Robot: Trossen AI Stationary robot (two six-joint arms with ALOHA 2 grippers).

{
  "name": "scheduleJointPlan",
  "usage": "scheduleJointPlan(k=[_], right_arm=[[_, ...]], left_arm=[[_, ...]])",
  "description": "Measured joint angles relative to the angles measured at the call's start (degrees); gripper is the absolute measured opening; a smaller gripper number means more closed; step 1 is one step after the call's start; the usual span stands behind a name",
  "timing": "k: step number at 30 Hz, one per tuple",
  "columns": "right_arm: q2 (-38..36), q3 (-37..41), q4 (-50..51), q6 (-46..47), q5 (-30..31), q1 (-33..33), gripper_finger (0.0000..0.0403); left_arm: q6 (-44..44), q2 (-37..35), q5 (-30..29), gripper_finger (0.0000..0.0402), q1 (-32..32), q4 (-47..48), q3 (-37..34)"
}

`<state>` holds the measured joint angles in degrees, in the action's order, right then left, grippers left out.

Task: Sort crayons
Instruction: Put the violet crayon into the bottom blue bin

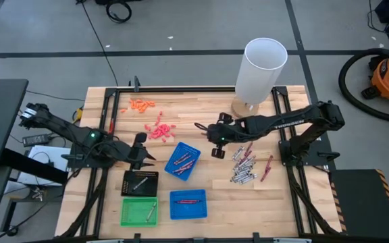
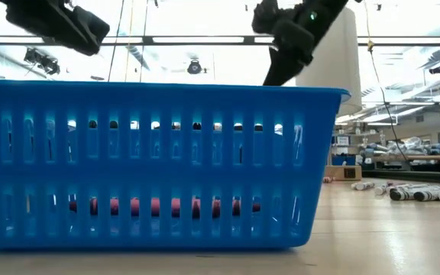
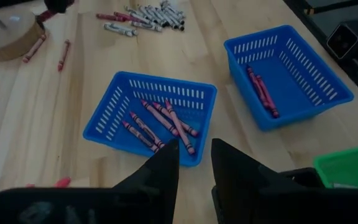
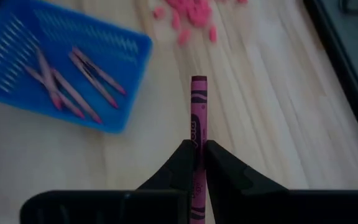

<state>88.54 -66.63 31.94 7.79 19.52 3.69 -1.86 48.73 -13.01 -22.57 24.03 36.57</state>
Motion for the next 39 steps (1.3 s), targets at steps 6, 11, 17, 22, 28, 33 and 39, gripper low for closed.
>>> scheduleJointPlan(k=[6,11,17,22,28,33,39], right_arm=[[-0.88,0.09,-7.59,-0.05,3.40,3.52,0.0039],[-1.24,0.09,-16.93,-2.43,4.46,5.75,0.0039],[-0.06,0.23,-31.25,-6.86,4.97,7.71,0.0039],[1.56,3.11,-48.20,-10.64,3.80,8.97,0.0039],[5.52,3.87,-57.59,-12.01,3.34,9.79,0.0039],[8.46,3.87,-61.81,-12.04,3.04,9.81,0.0039],[8.93,3.89,-63.31,-12.04,2.91,9.84,0.0039]], left_arm=[[2.56,0.03,-0.98,0.0105,0.00,-13.37,-7.20],[3.20,0.02,-4.11,0.0105,0.00,-25.19,-10.93],[4.93,2.54,-6.43,0.0105,1.48,-41.11,-14.08],[5.71,7.53,-6.54,0.0105,3.40,-52.40,-15.34],[5.74,14.27,-6.53,0.0105,5.02,-61.22,-15.39],[4.81,18.34,-6.83,0.0105,6.77,-66.47,-15.38],[4.05,20.47,-6.85,0.0105,8.27,-70.14,-15.38]])
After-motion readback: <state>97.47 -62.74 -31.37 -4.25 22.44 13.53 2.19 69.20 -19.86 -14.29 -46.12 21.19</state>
